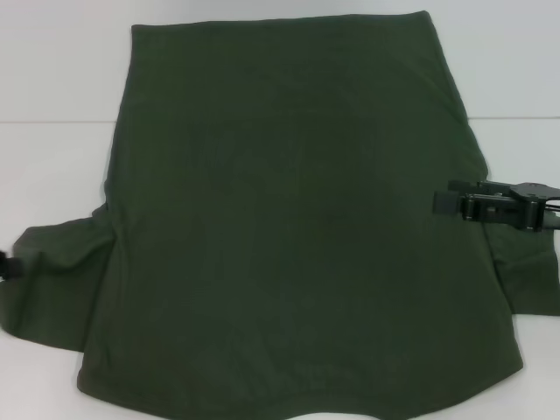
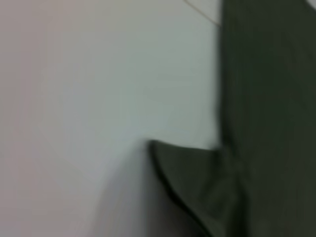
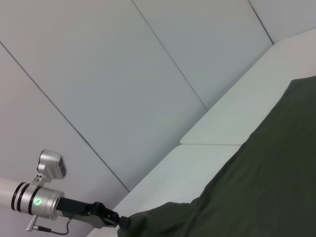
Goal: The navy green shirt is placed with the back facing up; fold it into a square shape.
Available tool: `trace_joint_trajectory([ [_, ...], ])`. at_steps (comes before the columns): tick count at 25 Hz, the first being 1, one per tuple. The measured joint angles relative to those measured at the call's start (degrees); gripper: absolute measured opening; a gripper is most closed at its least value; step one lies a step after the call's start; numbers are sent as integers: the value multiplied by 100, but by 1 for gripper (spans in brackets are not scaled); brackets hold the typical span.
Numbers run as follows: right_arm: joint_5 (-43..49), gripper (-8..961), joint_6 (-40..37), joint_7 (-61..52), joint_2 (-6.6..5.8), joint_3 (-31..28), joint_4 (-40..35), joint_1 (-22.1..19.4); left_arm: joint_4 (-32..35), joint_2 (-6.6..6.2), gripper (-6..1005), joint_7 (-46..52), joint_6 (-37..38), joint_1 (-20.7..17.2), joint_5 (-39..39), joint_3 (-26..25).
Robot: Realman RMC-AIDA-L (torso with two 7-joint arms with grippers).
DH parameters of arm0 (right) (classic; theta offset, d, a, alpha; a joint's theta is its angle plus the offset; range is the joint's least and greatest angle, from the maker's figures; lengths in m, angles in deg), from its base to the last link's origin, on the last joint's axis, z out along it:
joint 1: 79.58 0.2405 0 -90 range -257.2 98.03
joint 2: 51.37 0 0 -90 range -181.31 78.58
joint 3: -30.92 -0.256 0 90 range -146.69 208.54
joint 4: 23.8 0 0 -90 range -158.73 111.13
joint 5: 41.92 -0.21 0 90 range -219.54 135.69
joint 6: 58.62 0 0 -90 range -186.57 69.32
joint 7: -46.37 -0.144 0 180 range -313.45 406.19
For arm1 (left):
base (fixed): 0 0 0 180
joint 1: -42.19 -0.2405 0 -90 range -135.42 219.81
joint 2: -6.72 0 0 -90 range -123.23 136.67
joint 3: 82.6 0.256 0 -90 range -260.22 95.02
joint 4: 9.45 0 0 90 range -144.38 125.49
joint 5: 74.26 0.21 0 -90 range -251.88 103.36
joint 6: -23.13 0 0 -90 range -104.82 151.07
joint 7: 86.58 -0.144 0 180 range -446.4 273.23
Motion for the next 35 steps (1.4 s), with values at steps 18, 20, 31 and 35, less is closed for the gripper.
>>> trace_joint_trajectory([
  [18,0,911,2,0,0,0,1,-6,-485,92,2,394,730,652,-749,3],
  [20,0,911,3,-1,0,0,4,-7,-618,139,2,394,641,736,-739,29],
  [31,2,910,26,-1,-1,0,18,-47,-807,434,3,175,42,870,-728,553],
  [35,0,910,31,-1,-10,0,18,-56,-833,432,3,71,42,910,-752,578],
])
